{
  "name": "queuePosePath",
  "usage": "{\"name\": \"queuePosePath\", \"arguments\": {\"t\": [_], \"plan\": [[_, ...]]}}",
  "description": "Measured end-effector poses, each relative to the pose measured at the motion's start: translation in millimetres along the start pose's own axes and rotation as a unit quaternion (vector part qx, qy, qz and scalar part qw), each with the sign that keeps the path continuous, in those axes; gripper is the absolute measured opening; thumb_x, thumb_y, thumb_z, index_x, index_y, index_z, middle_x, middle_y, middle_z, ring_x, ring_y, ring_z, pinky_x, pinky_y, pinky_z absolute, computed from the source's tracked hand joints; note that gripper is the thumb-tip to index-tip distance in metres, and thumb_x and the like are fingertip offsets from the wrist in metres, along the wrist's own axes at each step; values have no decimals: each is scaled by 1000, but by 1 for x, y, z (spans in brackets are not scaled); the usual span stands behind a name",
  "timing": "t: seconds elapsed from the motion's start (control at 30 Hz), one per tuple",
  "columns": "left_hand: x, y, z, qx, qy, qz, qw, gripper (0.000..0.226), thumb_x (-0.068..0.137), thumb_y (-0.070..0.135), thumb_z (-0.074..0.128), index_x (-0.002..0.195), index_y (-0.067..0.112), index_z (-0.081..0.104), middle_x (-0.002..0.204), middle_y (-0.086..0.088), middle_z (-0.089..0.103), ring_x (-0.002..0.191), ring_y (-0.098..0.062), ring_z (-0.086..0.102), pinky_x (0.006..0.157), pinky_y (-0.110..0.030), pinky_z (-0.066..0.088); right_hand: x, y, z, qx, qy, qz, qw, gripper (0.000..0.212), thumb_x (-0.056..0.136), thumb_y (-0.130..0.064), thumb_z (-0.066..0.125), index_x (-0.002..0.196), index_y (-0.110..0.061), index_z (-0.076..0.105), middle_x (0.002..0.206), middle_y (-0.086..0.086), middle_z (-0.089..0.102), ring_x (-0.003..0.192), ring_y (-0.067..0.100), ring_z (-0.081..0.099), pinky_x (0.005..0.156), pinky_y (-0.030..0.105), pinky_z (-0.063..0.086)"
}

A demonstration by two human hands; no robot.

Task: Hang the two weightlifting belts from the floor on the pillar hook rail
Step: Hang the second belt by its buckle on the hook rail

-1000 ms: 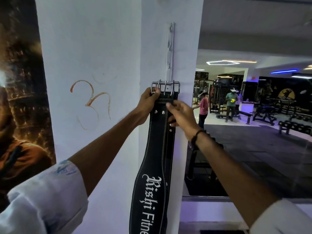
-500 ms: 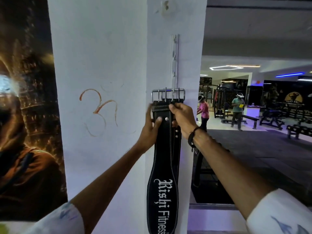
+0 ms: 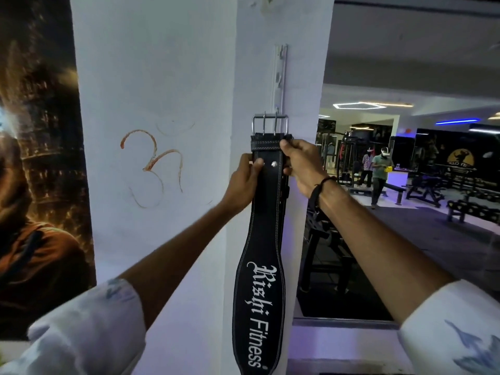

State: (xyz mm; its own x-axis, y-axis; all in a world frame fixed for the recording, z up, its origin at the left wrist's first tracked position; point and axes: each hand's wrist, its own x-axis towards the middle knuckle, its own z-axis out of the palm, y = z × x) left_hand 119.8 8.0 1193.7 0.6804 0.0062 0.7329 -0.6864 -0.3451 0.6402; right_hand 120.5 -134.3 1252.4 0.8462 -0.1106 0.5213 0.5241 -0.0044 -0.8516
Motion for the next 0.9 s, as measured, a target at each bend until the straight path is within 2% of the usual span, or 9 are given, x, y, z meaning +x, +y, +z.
{"name": "queuePosePath", "arguments": {"t": [0.13,0.3,0.4,0.47,0.53,0.63,0.7,0.8,0.9], "plan": [[-86,-59,23,58,-115,-42,991,40,100,61,32,113,25,46,97,-6,73,87,-24,72,81,-49,57,9,-13,-14,14,34,-16,999,11,95,-23,63,102,-15,66,92,0,65,83,19,59,56,27,47],[-112,-79,11,145,-198,-47,968,22,104,53,29,96,36,40,77,4,65,69,-11,64,71,-40,55,11,-12,-22,14,48,10,999,5,95,-24,64,92,-20,65,90,-4,64,83,15,58,56,26,47],[-72,-53,-2,85,-119,-15,989,27,105,49,32,120,29,40,81,3,64,57,-4,63,58,-33,53,11,-9,-19,12,33,12,999,9,94,-27,64,95,-19,67,100,4,70,87,19,61,61,30,50],[-38,-28,-9,27,-39,13,999,41,104,45,40,139,27,30,95,1,66,61,-2,68,56,-23,52,8,-4,-15,5,25,5,1000,15,94,-29,63,103,-17,66,106,8,70,93,23,63,64,32,50],[-7,1,-13,-13,0,47,999,51,103,42,46,146,29,21,109,-3,65,68,-6,72,58,-24,56,3,0,-11,-7,21,-7,1000,21,94,-30,61,108,-15,65,108,7,69,97,25,64,68,37,51],[20,30,-12,2,16,98,995,52,103,37,48,147,30,20,114,-3,63,86,-12,71,79,-38,59,-5,4,-6,-9,13,-16,1000,36,90,-39,58,116,-16,62,115,11,69,106,29,67,82,43,55],[22,34,-7,25,25,121,992,46,104,30,46,144,26,24,111,-3,64,92,-6,66,87,-43,57,-8,5,-6,-2,15,-19,1000,42,85,-43,59,118,-16,60,117,11,68,110,31,66,92,46,55],[21,30,2,25,26,119,992,43,105,24,44,146,21,31,122,-6,65,99,-10,64,91,-42,55,-15,3,-10,-34,33,-61,997,32,93,-32,59,118,-13,56,110,2,65,106,28,65,86,40,53],[28,27,5,39,18,98,994,43,104,21,45,146,14,42,136,-10,59,122,-23,57,105,-45,47,-22,6,-15,-95,70,-137,983,30,95,-22,61,121,-13,50,99,-11,59,95,14,59,86,31,51]]}}
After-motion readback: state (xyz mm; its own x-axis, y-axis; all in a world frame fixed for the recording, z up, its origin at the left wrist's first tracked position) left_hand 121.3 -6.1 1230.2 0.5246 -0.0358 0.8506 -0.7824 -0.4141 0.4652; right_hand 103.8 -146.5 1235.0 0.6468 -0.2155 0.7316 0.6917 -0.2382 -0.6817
